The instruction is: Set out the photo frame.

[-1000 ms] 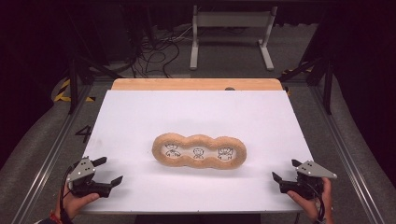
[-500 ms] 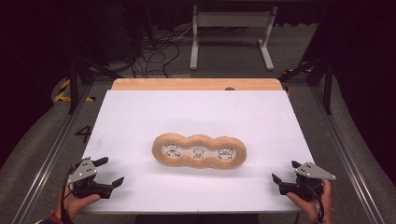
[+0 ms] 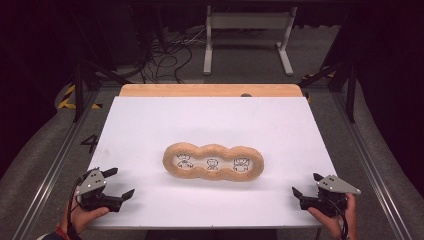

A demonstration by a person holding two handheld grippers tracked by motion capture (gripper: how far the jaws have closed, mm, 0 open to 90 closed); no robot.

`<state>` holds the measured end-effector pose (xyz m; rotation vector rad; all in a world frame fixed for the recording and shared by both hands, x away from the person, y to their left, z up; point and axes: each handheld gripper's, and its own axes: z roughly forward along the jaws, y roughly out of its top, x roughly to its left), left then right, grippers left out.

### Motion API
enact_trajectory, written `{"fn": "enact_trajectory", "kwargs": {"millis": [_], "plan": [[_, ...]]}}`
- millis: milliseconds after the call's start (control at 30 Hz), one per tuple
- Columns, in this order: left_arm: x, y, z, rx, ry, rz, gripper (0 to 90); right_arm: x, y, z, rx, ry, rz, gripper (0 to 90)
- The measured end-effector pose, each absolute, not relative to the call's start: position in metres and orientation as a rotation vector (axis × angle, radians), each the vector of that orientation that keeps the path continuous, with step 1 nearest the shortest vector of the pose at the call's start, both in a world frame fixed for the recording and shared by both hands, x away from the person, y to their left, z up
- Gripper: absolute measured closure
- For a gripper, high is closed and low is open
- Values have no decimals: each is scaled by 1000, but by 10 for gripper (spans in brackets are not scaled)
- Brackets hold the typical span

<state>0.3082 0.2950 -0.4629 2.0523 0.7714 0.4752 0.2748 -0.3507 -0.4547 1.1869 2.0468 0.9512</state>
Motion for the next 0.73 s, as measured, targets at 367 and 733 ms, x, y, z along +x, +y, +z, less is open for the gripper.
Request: {"fn": "enact_trajectory", "kwargs": {"millis": [367,733], "plan": [[309,294,-463,2061,771,476,62,275,-351,-455,1183,2049,953,122],[309,291,-464,2072,771,473,61,276,-350,-456,1183,2044,945,120]]}}
